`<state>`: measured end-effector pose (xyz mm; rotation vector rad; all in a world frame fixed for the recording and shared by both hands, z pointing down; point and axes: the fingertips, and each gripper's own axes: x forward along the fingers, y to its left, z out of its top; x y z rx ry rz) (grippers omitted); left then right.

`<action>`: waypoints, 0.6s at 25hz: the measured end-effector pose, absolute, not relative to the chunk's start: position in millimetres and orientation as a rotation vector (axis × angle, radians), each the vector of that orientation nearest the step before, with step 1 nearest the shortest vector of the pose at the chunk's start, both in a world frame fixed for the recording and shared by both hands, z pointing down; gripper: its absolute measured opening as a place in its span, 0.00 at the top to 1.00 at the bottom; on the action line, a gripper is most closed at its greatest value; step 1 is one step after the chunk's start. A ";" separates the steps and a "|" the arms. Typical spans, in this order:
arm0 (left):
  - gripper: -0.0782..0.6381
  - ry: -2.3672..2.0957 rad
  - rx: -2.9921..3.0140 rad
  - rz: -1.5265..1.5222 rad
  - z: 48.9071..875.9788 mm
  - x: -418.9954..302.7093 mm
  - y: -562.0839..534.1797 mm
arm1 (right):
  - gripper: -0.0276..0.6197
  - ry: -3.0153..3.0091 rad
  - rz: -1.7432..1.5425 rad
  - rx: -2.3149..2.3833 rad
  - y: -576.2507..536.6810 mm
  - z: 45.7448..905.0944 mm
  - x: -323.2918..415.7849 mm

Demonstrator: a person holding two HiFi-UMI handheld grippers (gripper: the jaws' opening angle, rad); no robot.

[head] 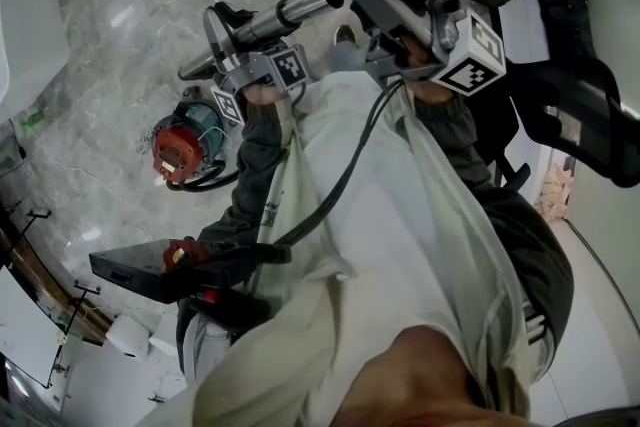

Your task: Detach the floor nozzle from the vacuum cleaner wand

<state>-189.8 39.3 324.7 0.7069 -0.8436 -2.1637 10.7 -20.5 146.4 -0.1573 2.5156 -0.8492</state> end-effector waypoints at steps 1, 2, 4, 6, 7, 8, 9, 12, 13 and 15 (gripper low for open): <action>0.81 -0.842 0.709 -2.164 324.8 -189.0 40.9 | 0.77 2.522 -0.843 -0.164 -19.7 147.1 11.0; 0.81 -0.842 0.711 -2.164 324.8 -189.2 41.0 | 0.77 2.522 -0.840 -0.163 -20.2 146.4 10.3; 0.81 -0.849 0.716 -2.162 324.5 -191.1 39.3 | 0.77 2.508 -0.841 -0.146 -22.3 141.7 7.4; 0.81 -0.857 0.719 -2.162 324.1 -192.4 38.9 | 0.77 2.509 -0.844 -0.154 -23.3 142.5 8.1; 0.81 -0.859 0.719 -2.162 324.0 -192.3 39.5 | 0.77 2.517 -0.844 -0.163 -22.9 144.5 9.1; 0.81 -0.859 0.718 -2.163 324.0 -191.8 40.2 | 0.77 2.522 -0.844 -0.165 -22.1 145.6 9.6; 0.81 -0.858 0.717 -2.163 324.0 -191.0 40.8 | 0.77 2.522 -0.844 -0.162 -21.1 145.5 9.6; 0.81 -0.855 0.714 -2.158 325.9 -188.4 41.7 | 0.77 2.516 -0.842 -0.153 -18.9 143.7 9.5; 0.81 -0.856 0.712 -2.154 327.2 -187.7 41.6 | 0.77 2.519 -0.839 -0.154 -18.6 144.0 9.7; 0.80 -0.864 0.708 -2.143 330.4 -187.0 41.2 | 0.77 2.525 -0.831 -0.151 -17.8 143.5 8.7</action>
